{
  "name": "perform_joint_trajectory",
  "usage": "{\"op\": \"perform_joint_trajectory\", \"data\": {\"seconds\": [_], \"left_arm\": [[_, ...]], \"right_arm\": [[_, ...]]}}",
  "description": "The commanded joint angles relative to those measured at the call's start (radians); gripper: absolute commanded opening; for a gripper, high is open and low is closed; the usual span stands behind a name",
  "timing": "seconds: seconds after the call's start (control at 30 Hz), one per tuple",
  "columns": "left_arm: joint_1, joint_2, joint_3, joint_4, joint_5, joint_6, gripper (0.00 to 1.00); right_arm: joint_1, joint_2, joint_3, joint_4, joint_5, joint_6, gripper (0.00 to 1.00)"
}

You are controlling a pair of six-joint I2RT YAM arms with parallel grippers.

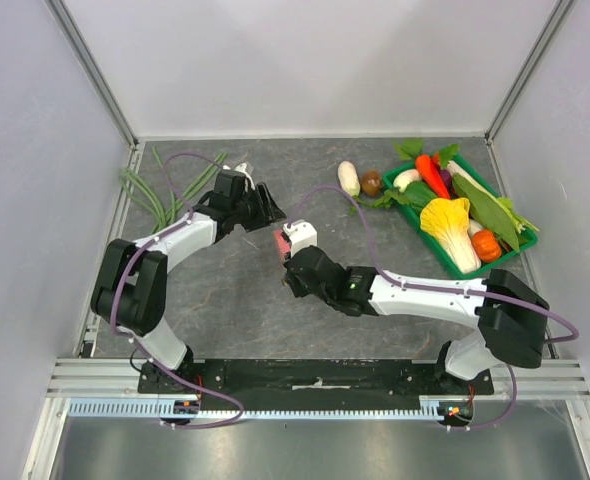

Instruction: Unpack the express box

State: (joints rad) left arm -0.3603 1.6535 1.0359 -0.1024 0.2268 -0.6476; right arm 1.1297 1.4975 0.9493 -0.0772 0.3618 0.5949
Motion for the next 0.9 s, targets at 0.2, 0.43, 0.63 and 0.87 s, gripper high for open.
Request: {"op": "perform_joint_trajectory", "data": {"seconds": [0.2, 0.43, 0.63, 0.87], "left_arm": [[0.003, -0.017, -0.082, 0.147, 0.068, 0.011, 0.58], [0.001, -0.069, -0.137, 0.142, 0.091, -0.006, 0.54], [0.001, -0.123, -0.189, 0.152, 0.1, -0.018, 0.52], [-0.003, -0.178, -0.252, 0.15, 0.12, -0.038, 0.51]], "right_arm": [[0.033, 0.06, 0.062, -0.027, 0.155, -0.007, 0.0], [0.035, 0.058, 0.055, -0.047, 0.2, 0.013, 0.0], [0.036, 0.047, 0.045, -0.058, 0.223, 0.028, 0.0], [0.036, 0.032, 0.032, -0.079, 0.264, 0.051, 0.0]]}}
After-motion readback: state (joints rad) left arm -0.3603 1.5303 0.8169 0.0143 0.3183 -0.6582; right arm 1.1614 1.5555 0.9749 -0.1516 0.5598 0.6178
